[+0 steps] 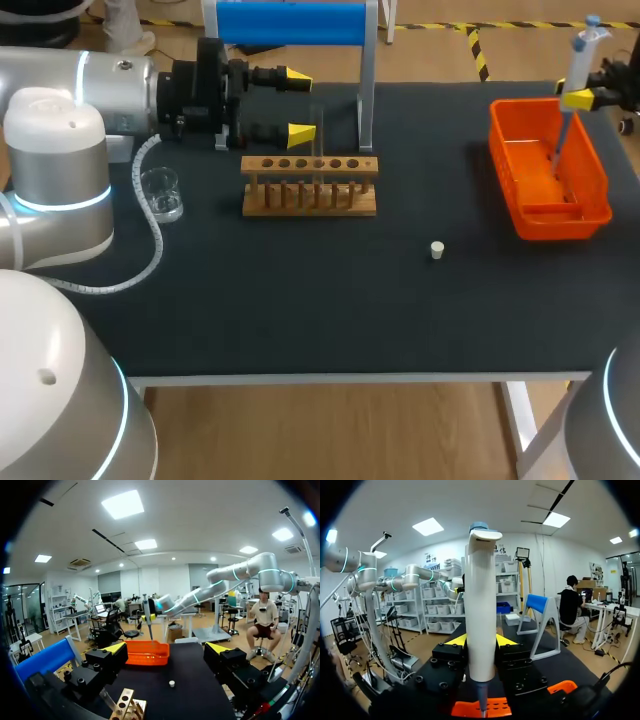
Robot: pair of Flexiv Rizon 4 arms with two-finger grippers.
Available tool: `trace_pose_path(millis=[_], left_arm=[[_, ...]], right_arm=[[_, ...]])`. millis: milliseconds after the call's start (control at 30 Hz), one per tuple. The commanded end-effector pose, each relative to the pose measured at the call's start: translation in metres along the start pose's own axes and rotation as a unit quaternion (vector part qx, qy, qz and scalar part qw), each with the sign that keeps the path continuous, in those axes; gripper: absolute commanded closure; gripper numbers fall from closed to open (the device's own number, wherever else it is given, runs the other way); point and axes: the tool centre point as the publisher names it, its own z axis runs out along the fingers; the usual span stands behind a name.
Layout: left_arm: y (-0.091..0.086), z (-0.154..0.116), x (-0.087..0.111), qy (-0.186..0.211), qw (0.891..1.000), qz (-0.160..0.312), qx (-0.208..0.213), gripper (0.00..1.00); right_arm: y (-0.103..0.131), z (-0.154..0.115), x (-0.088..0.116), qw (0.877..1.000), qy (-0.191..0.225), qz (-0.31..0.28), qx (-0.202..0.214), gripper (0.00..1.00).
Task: Invert the test tube, pick up the pipette, mount the tip to pipette, aspirate from beaker and dispense into the tube, eject the tip, return the pipette, and cap with the stopper.
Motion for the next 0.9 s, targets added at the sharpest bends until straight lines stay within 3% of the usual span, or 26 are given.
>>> trace_pose_path(millis=[33,900], left_arm=[[0.0011,0.0009,0.0006,-0.001,1.0,0.001,0.002,0.0],[0.0011,0.0009,0.0006,-0.001,1.0,0.001,0.002,0.0]], right_arm=[[-0.0035,-0.0051,-0.0041,1.0,0.024,-0.002,0.0,1.0],[-0.0091,-0.005,0.004,0.998,0.036,-0.035,-0.033,1.0]])
